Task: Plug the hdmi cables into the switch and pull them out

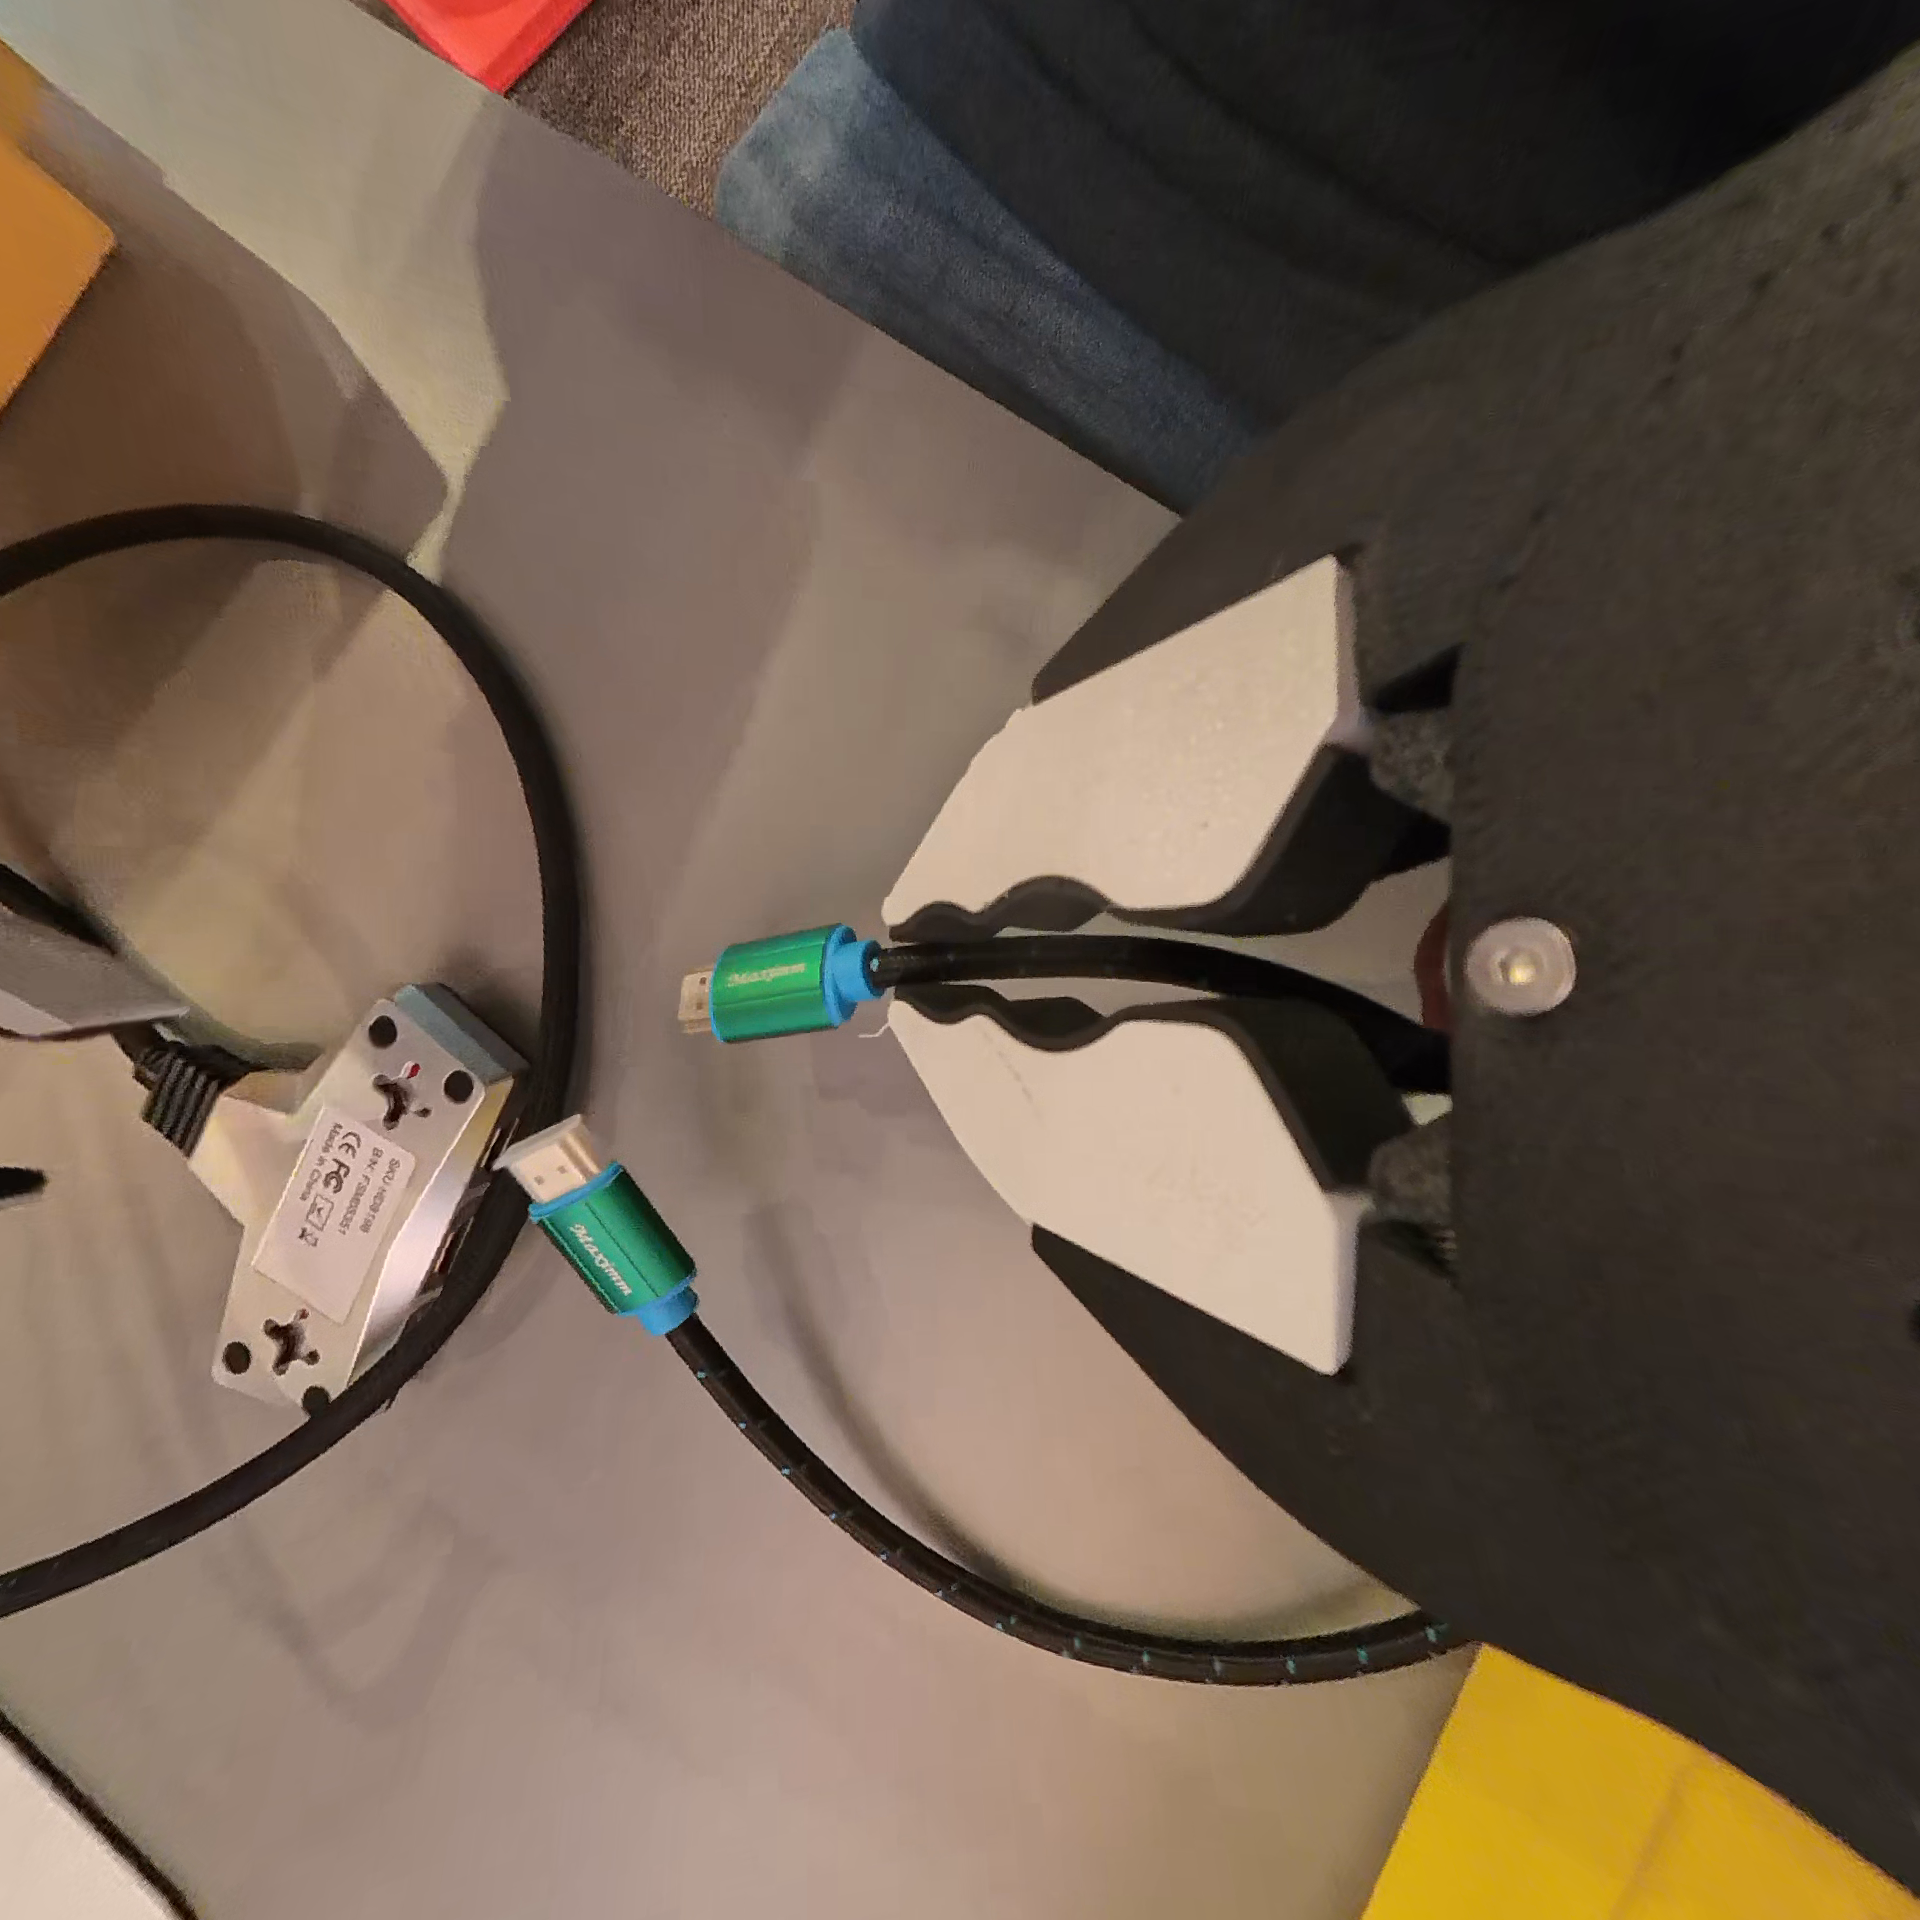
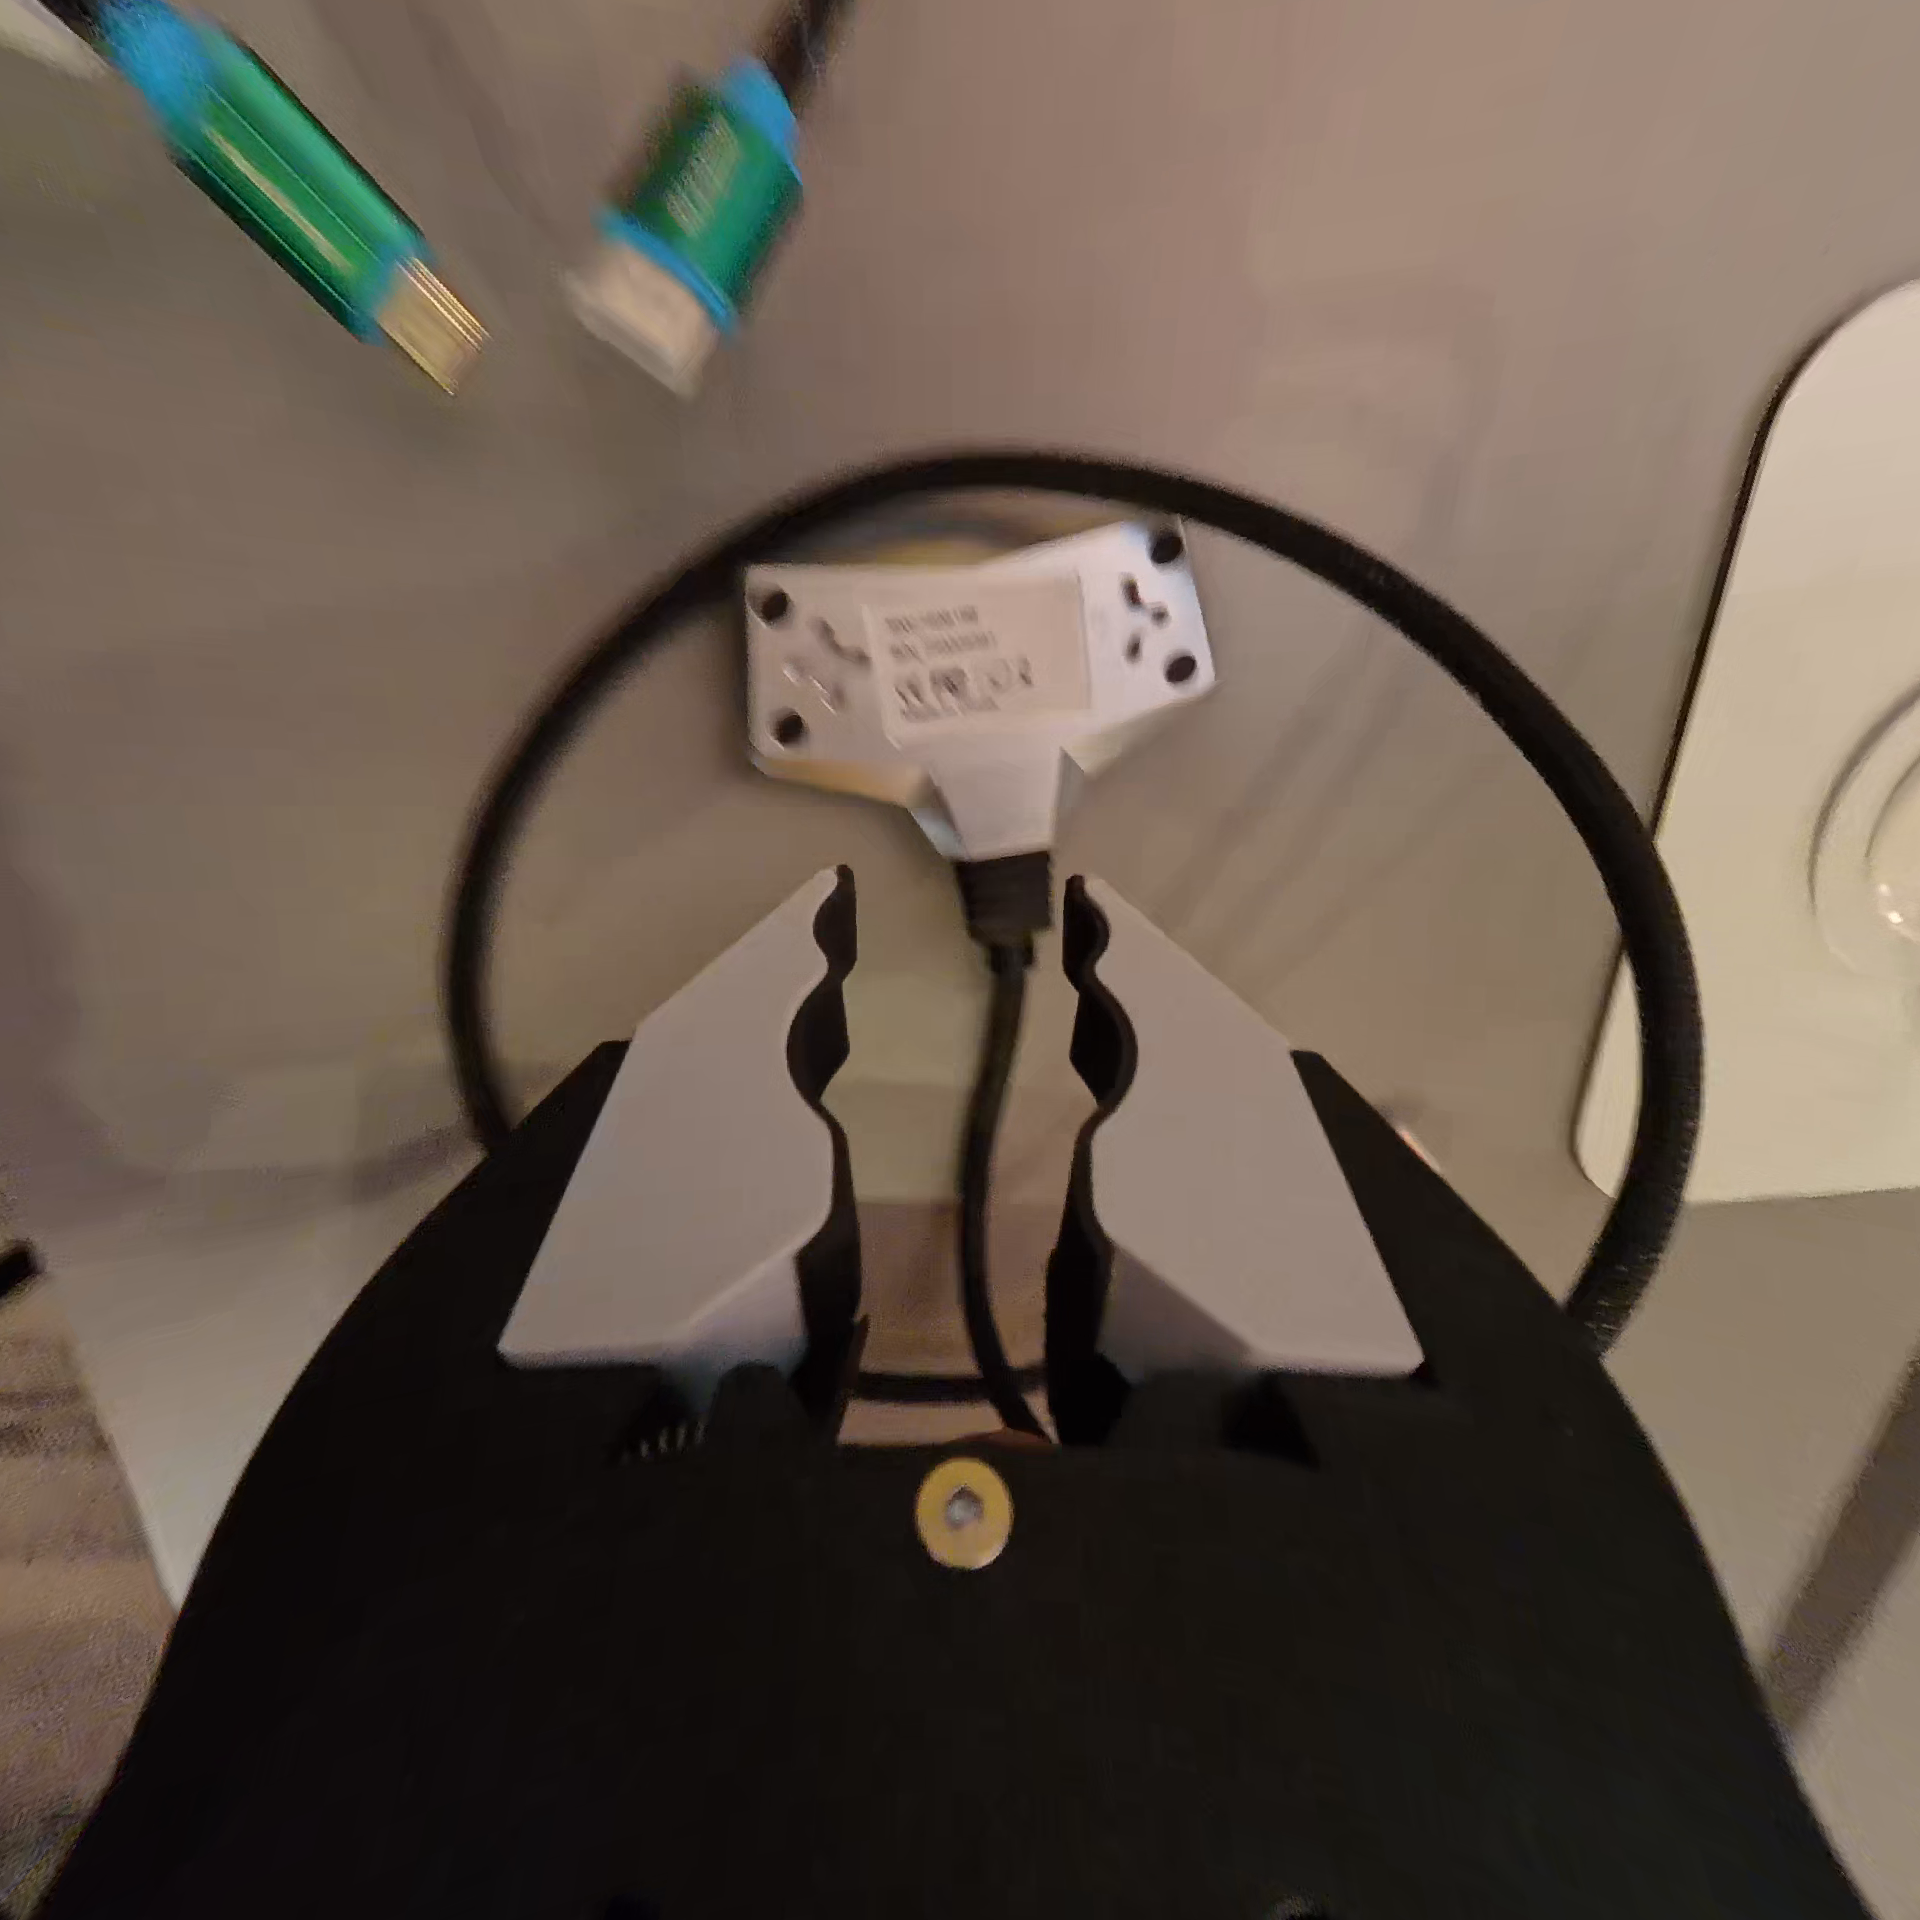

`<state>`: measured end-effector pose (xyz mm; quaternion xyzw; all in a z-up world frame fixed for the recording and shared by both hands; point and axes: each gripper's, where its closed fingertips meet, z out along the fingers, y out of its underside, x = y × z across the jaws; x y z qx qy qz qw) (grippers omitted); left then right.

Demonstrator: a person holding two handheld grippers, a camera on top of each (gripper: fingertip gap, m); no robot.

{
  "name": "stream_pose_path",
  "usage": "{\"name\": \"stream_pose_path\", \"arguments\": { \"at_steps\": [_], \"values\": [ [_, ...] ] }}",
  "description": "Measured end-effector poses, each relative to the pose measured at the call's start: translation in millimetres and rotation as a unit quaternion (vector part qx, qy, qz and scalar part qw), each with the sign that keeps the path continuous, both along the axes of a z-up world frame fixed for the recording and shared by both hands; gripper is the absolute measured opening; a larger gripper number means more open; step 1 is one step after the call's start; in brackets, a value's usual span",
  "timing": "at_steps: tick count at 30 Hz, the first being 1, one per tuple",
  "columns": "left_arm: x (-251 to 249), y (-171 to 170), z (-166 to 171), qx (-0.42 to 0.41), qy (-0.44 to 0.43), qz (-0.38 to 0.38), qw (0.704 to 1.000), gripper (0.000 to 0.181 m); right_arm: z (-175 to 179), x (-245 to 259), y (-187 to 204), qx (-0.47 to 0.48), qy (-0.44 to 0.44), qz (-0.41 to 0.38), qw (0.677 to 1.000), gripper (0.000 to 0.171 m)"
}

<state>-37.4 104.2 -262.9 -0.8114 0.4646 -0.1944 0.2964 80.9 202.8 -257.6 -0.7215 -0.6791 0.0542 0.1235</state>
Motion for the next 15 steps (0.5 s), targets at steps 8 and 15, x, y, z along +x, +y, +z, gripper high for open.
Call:
{"name": "stream_pose_path", "arguments": {
  "at_steps": [8, 15],
  "values": [
    [8.5, -7.5, 19.3, 0.004, -0.043, -0.041, 0.998, 0.007, 14.4, -47.9, -74.5, -0.030, 0.148, 0.038, 0.988, 0.050],
    [13.0, -15.7, 42.2, -0.001, -0.077, -0.083, 0.994, 0.007, 31.3, -76.2, -99.1, -0.046, 0.253, 0.051, 0.965, 0.045]
  ]
}}
